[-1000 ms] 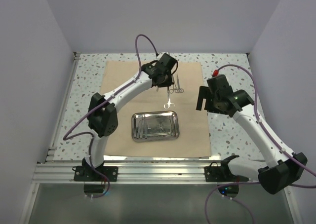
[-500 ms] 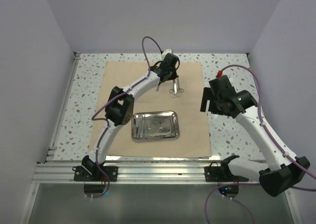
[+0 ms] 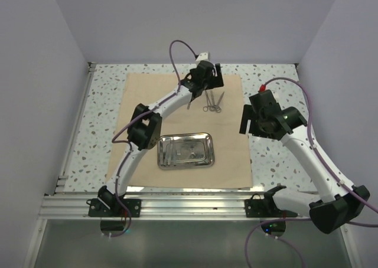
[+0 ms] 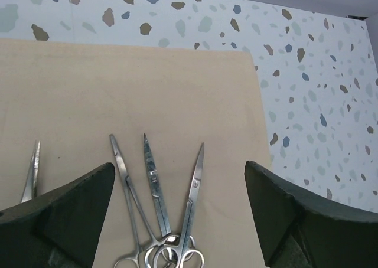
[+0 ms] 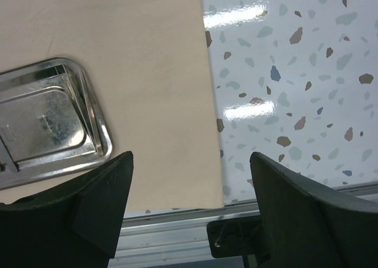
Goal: Open and lay out the surgical kit
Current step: Place the medical item in the surgical kit, then adjust the medical item in the container.
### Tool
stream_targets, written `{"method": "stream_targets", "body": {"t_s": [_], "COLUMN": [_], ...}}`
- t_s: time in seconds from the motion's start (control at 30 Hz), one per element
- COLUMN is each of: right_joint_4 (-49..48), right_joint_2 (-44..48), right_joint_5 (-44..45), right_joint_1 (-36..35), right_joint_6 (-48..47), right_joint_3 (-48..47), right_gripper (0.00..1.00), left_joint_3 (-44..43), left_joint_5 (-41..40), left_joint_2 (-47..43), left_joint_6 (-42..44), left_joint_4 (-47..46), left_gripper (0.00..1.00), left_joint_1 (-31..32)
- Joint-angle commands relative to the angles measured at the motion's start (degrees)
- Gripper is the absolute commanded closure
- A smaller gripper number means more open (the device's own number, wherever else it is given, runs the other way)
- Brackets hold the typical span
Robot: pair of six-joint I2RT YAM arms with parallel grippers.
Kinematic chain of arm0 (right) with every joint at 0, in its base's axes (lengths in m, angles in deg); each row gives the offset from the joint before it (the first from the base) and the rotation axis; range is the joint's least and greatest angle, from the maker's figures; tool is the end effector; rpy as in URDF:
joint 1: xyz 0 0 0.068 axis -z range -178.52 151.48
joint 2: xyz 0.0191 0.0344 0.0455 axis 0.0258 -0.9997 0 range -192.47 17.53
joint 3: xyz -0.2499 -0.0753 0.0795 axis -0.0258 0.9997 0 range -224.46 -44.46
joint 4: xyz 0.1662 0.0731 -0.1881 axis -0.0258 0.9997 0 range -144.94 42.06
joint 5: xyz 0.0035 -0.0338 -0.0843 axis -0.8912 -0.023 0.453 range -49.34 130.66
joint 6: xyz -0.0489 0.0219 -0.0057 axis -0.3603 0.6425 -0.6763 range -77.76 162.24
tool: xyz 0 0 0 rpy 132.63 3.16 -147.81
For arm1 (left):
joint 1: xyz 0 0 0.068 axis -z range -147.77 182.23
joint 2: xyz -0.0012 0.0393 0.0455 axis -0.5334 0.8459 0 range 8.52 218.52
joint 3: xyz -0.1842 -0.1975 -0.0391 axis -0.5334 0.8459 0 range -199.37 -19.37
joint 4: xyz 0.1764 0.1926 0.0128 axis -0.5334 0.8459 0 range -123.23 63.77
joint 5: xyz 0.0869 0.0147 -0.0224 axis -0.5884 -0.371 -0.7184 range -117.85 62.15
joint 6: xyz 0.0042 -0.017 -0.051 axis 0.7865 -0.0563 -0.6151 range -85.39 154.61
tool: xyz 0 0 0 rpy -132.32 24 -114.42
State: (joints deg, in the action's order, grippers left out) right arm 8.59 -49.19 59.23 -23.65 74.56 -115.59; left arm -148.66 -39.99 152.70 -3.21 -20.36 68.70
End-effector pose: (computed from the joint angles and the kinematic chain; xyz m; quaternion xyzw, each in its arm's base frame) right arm 0.1954 0.0791 0.3423 0.1025 0.9467 -0.0101 0.3051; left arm 0.4730 -0.3402 0.2124 -0.0647 0.8506 -0.2382 0.4644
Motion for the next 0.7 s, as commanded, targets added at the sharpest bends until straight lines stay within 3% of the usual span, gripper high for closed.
{"method": "stream_targets", "body": {"t_s": [0.0, 0.13, 0.3, 0.47, 0.67], "right_joint_4": [-3.05, -5.51, -8.94, -9.65, -7.99], "right_joint_2": [-0.69, -0.61, 0.27, 2.03, 6.07], "right_joint_5": [-1.07, -2.31, -4.33, -5.21, -4.68], "right_joint_1": [-0.19, -0.27, -0.27, -0.19, -0.19], "right_joint_6": [1.00, 0.99, 1.34, 1.26, 1.08], "right_joint_3": [-1.82, -0.33, 2.57, 5.12, 7.41], "right_gripper": [0.17, 0.17, 0.17, 0.18, 0.18], "left_joint_3": [3.78, 12.73, 31.62, 44.72, 44.49], "left_joint_5": [0.01, 1.86, 3.35, 1.86, 0.89], "left_joint_2": [-11.87, -21.29, -32.71, -36.60, -32.48], "left_joint_6": [2.05, 1.70, -1.11, -4.62, -7.35], "left_joint_4": [0.22, 8.21, 17.54, 21.06, 24.30], "left_gripper": [0.06, 0.18, 0.27, 0.35, 0.41], "left_joint_1": [-0.87, -0.35, 2.72, 9.04, 11.78]}}
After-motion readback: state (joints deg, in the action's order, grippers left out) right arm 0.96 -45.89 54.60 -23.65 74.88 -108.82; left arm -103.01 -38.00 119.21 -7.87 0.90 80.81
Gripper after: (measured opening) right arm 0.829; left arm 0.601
